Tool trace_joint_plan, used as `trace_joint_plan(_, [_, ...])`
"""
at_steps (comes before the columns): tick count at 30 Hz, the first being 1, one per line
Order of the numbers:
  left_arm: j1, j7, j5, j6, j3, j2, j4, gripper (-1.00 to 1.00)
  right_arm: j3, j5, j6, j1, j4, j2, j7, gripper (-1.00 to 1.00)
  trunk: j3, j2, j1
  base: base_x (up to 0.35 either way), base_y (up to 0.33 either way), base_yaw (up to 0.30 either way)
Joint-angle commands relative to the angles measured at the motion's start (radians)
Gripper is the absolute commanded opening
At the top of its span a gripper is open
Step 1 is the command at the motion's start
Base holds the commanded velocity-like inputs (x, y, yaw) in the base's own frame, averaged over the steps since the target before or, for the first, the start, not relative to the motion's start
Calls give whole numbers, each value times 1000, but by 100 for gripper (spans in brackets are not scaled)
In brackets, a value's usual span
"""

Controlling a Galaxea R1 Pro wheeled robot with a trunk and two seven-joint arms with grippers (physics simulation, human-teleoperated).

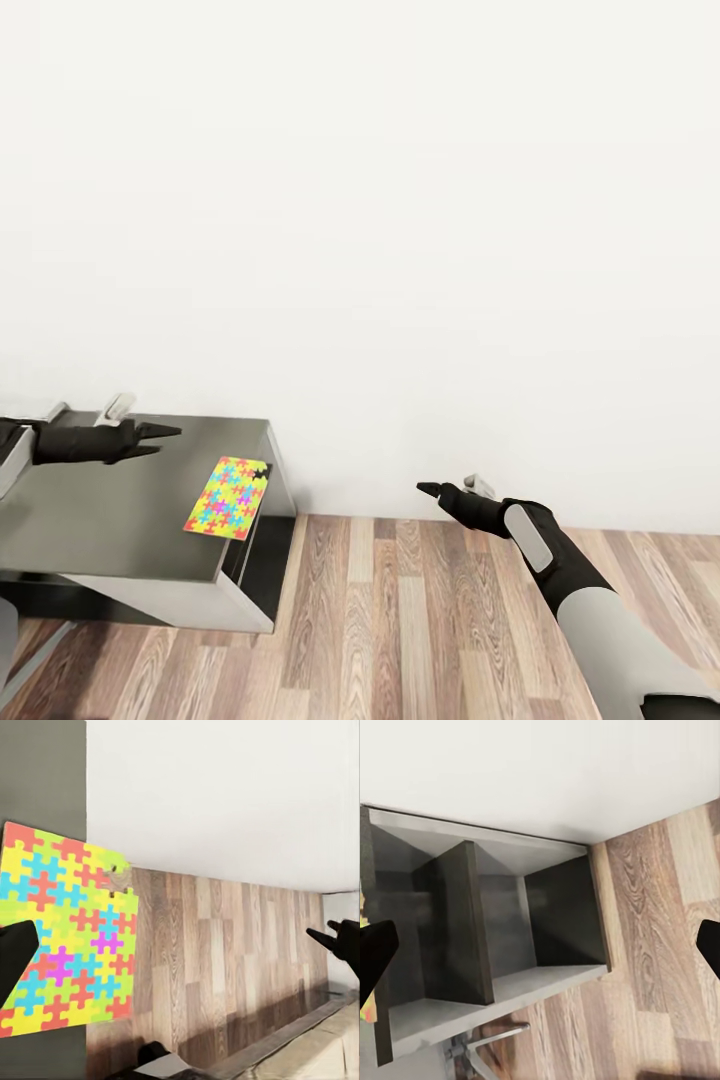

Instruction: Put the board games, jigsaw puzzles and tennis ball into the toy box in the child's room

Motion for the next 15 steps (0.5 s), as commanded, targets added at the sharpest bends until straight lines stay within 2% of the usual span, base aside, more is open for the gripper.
trace_joint_plan(1, [6,-15,4,4,-4,1,-1,100,1,-2,4,-1,-1,-1,1,100,0,-2,1,0,0,0])
trace_joint_plan(5, [37,-57,2,2,-4,4,-6,100,0,-2,4,-1,-1,-1,1,100,7,-2,1,0,0,0])
trace_joint_plan(15, [77,-68,1,2,-4,2,-7,100,1,-2,3,-1,-1,1,1,100,22,-2,1,0,0,0])
